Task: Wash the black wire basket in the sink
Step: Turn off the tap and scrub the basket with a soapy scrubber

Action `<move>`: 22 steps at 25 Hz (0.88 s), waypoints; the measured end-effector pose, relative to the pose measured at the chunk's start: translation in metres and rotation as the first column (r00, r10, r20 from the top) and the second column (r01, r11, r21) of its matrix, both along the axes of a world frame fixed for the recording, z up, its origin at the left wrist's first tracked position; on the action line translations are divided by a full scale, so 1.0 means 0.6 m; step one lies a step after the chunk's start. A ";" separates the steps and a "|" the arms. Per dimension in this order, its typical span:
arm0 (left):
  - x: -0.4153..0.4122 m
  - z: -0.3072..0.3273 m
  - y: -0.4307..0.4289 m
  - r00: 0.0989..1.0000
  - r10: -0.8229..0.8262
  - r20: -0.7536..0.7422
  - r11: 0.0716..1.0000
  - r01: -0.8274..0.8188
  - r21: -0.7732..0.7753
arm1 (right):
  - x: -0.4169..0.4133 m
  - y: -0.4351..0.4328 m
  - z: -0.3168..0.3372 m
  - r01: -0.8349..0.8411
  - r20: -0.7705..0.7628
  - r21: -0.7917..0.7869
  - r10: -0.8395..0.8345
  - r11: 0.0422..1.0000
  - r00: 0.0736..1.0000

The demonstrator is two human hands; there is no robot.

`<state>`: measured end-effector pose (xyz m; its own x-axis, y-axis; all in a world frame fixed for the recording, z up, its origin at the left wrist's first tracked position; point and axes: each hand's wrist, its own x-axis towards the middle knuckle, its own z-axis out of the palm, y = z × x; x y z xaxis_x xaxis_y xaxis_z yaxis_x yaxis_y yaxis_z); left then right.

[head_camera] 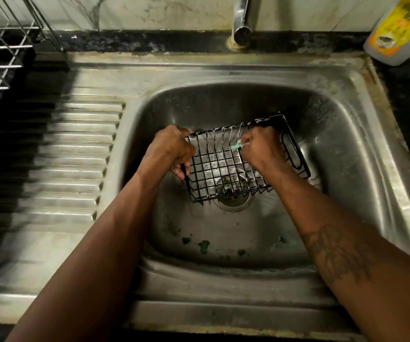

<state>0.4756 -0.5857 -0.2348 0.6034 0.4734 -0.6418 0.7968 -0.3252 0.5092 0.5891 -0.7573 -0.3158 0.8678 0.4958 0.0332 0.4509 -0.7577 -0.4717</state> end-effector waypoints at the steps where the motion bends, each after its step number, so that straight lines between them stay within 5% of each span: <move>1: 0.001 -0.002 -0.001 1.000 0.007 -0.006 1.000 -0.007 -0.002 | 0.002 -0.001 -0.005 0.045 -0.058 -0.031 -0.046 0.999 0.997; 6: 0.001 -0.008 0.003 1.000 0.014 -0.002 1.000 -0.014 0.000 | 0.015 -0.010 0.031 0.119 0.258 0.347 -0.217 0.930 0.942; 8: 0.002 -0.008 0.002 1.000 0.006 -0.012 1.000 -0.006 0.005 | 0.013 -0.011 0.023 0.142 0.186 0.292 -0.202 0.946 0.961; 10: 0.002 -0.006 0.002 1.000 -0.003 -0.018 1.000 0.003 0.001 | 0.009 -0.012 0.001 0.181 -0.029 0.063 -0.180 0.981 0.983; 12: 0.003 -0.007 -0.001 1.000 0.006 -0.022 1.000 -0.006 0.006 | 0.013 -0.015 -0.003 0.220 -0.091 0.057 -0.214 0.974 0.973; 17: 0.002 -0.008 -0.003 1.000 0.001 -0.031 1.000 0.000 0.009 | 0.027 -0.026 0.037 0.254 0.239 0.472 -0.400 0.844 0.885; 22: -0.002 -0.004 -0.006 1.000 -0.007 -0.010 1.000 0.007 0.019 | 0.039 -0.029 0.042 0.256 0.321 0.209 -0.313 0.944 0.894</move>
